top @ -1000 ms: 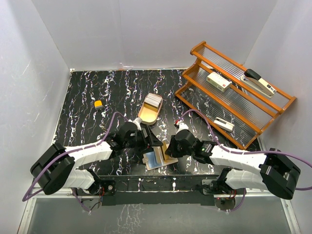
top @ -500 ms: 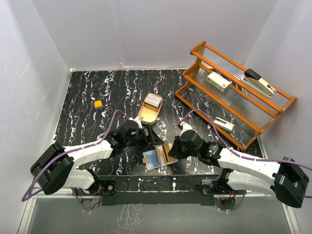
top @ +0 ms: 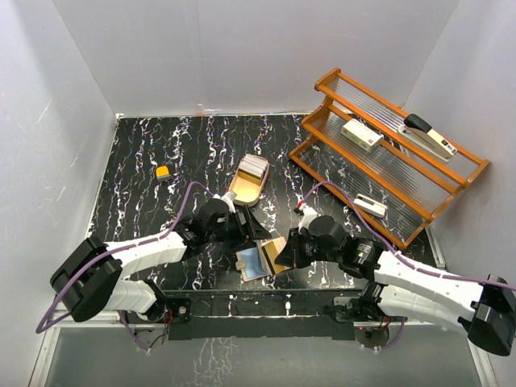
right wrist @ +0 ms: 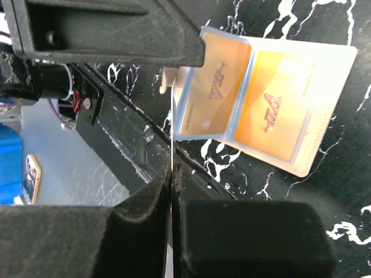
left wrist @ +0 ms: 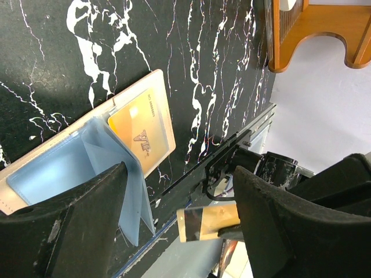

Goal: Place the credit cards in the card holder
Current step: Turn over the card slot in the card holder.

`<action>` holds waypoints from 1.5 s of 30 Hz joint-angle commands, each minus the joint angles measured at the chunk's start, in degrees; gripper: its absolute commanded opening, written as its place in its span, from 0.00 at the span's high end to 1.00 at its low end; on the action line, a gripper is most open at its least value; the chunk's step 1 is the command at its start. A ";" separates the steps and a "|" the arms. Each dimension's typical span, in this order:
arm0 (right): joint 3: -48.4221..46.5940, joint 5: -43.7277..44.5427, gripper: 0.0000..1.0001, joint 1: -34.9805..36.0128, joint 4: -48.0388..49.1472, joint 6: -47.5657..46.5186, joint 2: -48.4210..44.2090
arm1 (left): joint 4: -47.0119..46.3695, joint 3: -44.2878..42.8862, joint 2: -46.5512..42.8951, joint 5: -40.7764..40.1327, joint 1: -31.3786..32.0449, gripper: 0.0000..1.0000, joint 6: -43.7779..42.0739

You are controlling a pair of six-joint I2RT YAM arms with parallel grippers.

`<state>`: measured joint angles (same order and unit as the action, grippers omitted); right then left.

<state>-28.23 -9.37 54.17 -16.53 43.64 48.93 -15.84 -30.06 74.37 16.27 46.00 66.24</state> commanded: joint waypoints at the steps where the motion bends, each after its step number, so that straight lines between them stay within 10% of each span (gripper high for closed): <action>1: 0.00 -2.85 1.00 1.33 2.92 0.92 -0.98 | -0.44 -0.97 -0.19 -0.52 0.32 0.29 -0.16; 30: -3.72 11.99 1.00 5.24 -7.98 2.87 1.73 | 2.07 -2.03 -0.31 -1.51 0.41 0.29 -0.72; 45: -4.70 13.62 1.00 5.16 -1.17 0.58 5.94 | 26.13 -4.39 -7.66 -15.28 0.40 0.39 -7.61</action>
<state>-29.02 3.36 59.20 -23.70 46.11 52.36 2.55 -32.25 68.03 5.26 46.26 61.56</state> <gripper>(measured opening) 0.009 0.635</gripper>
